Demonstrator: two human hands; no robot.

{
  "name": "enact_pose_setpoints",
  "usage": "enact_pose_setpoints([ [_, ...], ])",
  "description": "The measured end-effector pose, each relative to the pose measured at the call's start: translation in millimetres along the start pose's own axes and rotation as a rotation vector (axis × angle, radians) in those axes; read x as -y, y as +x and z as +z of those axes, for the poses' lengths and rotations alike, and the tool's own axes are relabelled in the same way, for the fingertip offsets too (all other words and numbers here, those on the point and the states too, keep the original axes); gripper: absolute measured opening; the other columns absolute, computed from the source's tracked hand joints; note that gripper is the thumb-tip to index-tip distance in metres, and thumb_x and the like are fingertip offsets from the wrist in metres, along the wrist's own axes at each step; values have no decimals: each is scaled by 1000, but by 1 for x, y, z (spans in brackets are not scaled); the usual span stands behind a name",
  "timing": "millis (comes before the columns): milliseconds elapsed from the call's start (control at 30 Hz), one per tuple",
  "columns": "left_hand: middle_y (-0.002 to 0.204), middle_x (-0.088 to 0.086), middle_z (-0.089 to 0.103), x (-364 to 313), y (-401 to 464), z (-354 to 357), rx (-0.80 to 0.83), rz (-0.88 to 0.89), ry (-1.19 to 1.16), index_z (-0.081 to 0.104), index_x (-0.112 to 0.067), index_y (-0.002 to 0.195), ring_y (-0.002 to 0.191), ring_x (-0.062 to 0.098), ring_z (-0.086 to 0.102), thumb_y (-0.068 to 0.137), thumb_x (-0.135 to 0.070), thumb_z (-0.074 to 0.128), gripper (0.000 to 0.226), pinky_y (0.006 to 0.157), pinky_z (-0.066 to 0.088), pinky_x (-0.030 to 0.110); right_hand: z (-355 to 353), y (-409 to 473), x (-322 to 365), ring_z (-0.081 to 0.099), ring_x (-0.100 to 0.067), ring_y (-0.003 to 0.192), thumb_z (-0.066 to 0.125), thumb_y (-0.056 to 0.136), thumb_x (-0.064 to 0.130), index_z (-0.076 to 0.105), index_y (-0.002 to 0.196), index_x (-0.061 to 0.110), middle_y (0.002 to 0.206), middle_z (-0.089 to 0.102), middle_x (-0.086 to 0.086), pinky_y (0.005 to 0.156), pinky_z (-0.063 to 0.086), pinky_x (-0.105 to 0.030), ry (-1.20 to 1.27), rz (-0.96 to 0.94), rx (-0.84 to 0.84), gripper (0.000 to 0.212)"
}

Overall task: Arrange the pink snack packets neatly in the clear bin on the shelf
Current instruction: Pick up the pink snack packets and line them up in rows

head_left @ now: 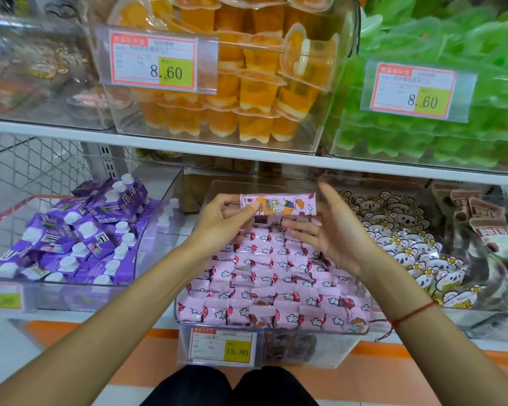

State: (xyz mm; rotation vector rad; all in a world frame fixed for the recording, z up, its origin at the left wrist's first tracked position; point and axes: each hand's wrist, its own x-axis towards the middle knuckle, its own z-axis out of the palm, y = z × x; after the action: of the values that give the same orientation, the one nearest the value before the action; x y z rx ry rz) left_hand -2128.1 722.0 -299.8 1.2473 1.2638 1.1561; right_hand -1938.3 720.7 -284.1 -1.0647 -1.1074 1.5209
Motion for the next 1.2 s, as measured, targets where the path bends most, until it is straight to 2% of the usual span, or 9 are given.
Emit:
enact_pose_setpoints([
  [200, 132, 1, 56, 13, 20, 15, 159, 56, 311, 46, -22, 133, 106, 12, 56, 92, -25, 60, 43, 84, 45, 25, 6, 9, -10, 67, -22, 91, 62, 90, 22, 58, 100, 10, 90, 71, -8, 84, 53, -32, -241, -182, -334, 16],
  [300, 125, -4, 60, 19, 35, 11, 52, 189, 683, 54, -27, 130, 98, 16, 62, 90, -3, 53, 46, 78, 54, 33, 4, 21, -8, 58, -18, 87, 62, 90, 30, 42, 105, 11, 92, 56, -2, 65, 39, -29, -383, -156, -506, 32],
  [367, 115, 0, 66, 23, 44, 9, -38, 237, 887, 60, -26, 124, 94, 21, 63, 90, -1, 50, 42, 71, 53, 34, 7, 33, -8, 56, -18, 76, 62, 90, 29, 49, 98, 5, 87, 57, -6, 58, 37, -28, -521, -171, -521, 28],
  [467, 118, 8, 64, 26, 54, 11, 33, 271, 1105, 56, -24, 127, 99, 28, 62, 92, -6, 46, 41, 84, 52, 40, 15, 50, -10, 61, -26, 84, 61, 90, 26, 57, 104, -4, 97, 65, -16, 70, 47, -30, -661, -229, -545, 33],
  [733, 145, 7, 43, 33, 62, 4, 147, 195, 1298, 44, -28, 139, 131, 31, 38, 98, -27, 33, 42, 109, 31, 48, 24, 70, -14, 65, -34, 82, 64, 88, 13, 36, 121, 5, 91, 64, -15, 64, 47, -35, -1067, -366, -358, 44],
  [833, 146, 6, 42, 31, 61, 3, 146, 213, 1251, 42, -28, 140, 132, 30, 37, 98, -24, 36, 43, 109, 31, 48, 17, 72, -10, 65, -33, 84, 67, 84, 10, 46, 117, 9, 109, 62, -18, 74, 55, -45, -1231, -411, -252, 39],
  [933, 138, 8, 50, 29, 61, 2, 125, 216, 1180, 48, -22, 135, 124, 33, 45, 95, -16, 41, 41, 103, 38, 46, 17, 80, -14, 56, -30, 104, 67, 84, 13, 59, 117, 10, 128, 46, -13, 89, 51, -37, -1396, -472, -169, 34],
  [1067, 126, 10, 59, 28, 60, 0, 114, 244, 1091, 49, -22, 132, 108, 32, 57, 90, -6, 45, 44, 88, 48, 42, 24, 88, -33, 60, -26, 88, 53, 95, 20, 60, 122, 12, 107, 57, -12, 70, 41, -23, -1454, -307, -30, 29],
  [1200, 132, 8, 55, 30, 59, 0, 185, 289, 1081, 46, -21, 136, 115, 30, 52, 95, -9, 39, 43, 93, 45, 45, 19, 88, -30, 59, -25, 79, 45, 96, 13, 55, 130, 15, 105, 64, -15, 67, 44, -28, -1357, -135, 49, 35],
])
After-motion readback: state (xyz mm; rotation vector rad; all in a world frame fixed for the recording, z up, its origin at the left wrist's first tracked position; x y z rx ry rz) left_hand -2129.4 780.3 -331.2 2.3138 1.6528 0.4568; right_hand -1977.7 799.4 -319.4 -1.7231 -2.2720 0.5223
